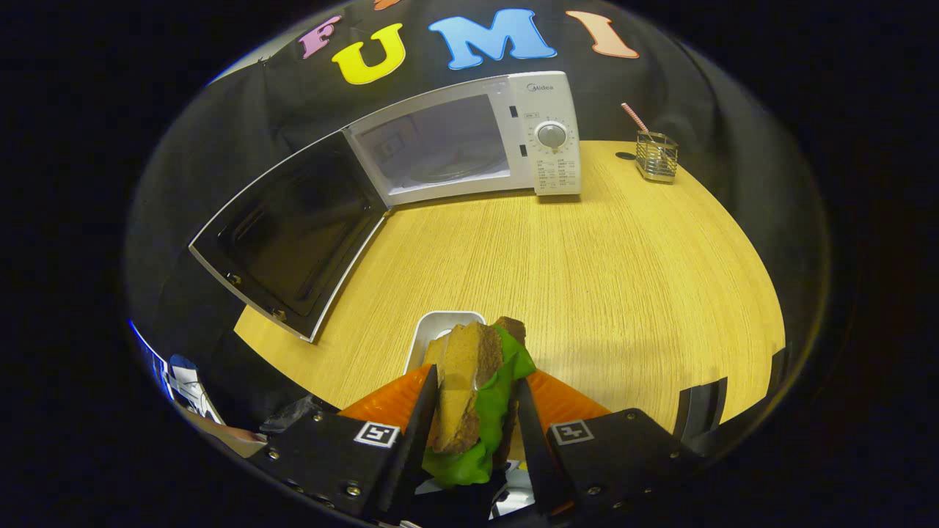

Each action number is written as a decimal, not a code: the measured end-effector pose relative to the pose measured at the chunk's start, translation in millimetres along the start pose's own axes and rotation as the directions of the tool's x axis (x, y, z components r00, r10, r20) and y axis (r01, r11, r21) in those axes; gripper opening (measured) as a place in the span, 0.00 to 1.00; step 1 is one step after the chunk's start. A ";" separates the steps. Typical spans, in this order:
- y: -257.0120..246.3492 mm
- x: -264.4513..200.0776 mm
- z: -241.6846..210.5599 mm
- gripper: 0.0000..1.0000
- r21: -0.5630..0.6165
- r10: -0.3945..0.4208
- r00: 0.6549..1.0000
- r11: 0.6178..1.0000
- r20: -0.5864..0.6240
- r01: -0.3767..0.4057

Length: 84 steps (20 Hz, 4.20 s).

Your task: Open the microwave, put the food inside, and close the microwave door.

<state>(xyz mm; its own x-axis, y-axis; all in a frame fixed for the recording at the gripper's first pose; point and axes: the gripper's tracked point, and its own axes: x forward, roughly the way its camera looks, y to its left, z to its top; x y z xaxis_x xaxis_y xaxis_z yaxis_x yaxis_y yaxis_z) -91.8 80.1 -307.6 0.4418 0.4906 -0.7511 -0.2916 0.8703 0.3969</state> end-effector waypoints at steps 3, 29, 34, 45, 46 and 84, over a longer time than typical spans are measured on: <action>3.2 -0.8 2.1 0.41 0.046 0.004 1.000 0.999 -0.020 -0.003; 83.0 -37.9 107.1 0.26 0.170 0.053 0.983 0.982 0.173 -0.083; 111.6 -20.0 134.1 0.26 0.181 0.078 0.976 0.977 0.204 -0.116; 155.9 21.0 189.9 0.26 0.213 0.082 0.948 0.965 0.307 -0.153; 158.9 27.1 194.3 0.26 0.222 0.080 0.944 0.962 0.319 -0.157; 88.7 228.6 319.9 0.26 0.651 -0.229 0.763 0.695 0.604 -0.306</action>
<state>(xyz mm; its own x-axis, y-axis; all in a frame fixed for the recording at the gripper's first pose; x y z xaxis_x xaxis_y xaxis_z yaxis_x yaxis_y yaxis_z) 254.7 283.5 -275.4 0.9166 0.2011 -0.3456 0.2143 0.4829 0.8491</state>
